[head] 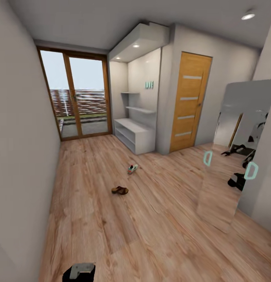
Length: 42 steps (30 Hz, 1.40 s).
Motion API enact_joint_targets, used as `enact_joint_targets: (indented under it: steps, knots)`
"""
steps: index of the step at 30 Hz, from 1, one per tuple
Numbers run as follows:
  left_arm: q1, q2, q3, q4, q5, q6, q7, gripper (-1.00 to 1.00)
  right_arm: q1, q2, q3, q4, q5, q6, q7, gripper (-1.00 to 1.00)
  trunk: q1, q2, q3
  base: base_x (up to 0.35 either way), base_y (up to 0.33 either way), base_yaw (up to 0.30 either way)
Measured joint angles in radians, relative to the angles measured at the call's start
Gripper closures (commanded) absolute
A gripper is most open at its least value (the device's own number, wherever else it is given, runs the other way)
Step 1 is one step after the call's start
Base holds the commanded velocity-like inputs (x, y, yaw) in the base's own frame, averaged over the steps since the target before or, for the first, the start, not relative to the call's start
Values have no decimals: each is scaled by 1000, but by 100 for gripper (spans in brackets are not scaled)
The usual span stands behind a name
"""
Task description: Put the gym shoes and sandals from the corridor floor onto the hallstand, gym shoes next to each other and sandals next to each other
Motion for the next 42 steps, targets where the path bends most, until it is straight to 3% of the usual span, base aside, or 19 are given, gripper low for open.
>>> enact_joint_targets:
  steps: [2, 7, 12, 16, 23, 33, 42]
  knots:
    - [-26, -1, 0, -21, 0, 46, 0, -100, 0, 0, 0, -61, 0, 0, 0, -100, 0, 0, 0, 348, 0, 0]
    - [-50, -10, -1, -34, 1, 87, -1, -100, 0, 0, 0, -99, -2, 1, 0, -100, 0, 0, 0, 347, 0, 0]
    - [-57, -20, -1, -40, 2, 92, -2, -100, 0, 1, 2, -149, -2, 1, 1, -100, 0, 0, 0, 348, 0, 0]
    - [-60, -22, -3, -37, 5, 61, -4, -100, 0, 1, 4, -270, -3, 1, -1, -100, 0, 0, 0, 348, 0, 0]
    - [-61, -22, -4, -42, 1, 43, -5, -100, 0, 0, 3, -296, -5, 1, -2, -100, 0, 0, 0, 348, 0, 0]
    - [-64, -45, -8, -147, 2, 48, -3, -100, 0, 0, -4, -303, -10, 6, -5, -100, 0, 0, 0, 348, 0, 0]
    - [-64, -45, -9, -150, 3, 49, -4, -100, 0, -1, -2, -302, -4, 6, -6, -100, 0, 0, 0, 348, 0, 0]
